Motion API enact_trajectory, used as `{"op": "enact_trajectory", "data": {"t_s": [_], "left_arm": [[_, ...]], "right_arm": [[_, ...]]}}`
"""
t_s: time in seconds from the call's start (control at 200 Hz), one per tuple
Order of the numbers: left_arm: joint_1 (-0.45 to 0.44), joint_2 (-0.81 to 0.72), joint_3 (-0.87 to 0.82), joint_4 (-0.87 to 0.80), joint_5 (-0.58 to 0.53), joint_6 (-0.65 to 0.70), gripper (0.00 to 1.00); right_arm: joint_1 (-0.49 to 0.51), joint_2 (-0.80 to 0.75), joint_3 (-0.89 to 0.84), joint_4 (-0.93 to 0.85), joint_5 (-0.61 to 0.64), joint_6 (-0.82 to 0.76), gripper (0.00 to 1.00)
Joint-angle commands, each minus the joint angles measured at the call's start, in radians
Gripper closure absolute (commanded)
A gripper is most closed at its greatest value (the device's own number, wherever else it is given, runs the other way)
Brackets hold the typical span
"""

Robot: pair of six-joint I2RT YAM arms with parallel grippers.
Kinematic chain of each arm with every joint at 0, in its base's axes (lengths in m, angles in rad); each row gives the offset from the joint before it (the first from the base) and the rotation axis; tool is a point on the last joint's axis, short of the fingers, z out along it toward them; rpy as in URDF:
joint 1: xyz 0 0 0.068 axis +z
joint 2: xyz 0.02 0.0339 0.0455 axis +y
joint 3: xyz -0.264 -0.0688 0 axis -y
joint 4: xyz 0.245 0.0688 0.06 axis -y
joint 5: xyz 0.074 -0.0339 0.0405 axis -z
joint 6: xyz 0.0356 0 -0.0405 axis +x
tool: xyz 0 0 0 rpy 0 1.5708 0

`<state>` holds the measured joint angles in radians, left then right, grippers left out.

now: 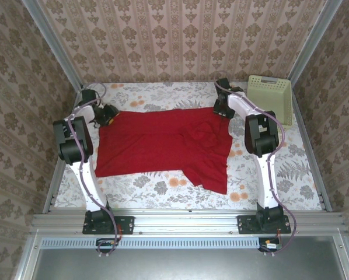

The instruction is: Fold the inside-out t-shirt

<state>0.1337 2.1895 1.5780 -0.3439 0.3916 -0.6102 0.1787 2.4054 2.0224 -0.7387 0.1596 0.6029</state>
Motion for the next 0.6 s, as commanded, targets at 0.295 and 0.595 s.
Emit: {"op": "enact_trajectory", "data": {"t_s": [0.295,0.595], "left_arm": [[-0.012,-0.32,-0.126,-0.257,-0.258,0.022,0.34],[-0.011,-0.729,-0.614,-0.239,-0.345,-0.034,0.18]], "right_arm": [[-0.002,-0.088,0.17,-0.162,0.001,-0.153,0.4],[0.054,-0.667,-0.557,0.044,-0.053,-0.114,0.29]]}}
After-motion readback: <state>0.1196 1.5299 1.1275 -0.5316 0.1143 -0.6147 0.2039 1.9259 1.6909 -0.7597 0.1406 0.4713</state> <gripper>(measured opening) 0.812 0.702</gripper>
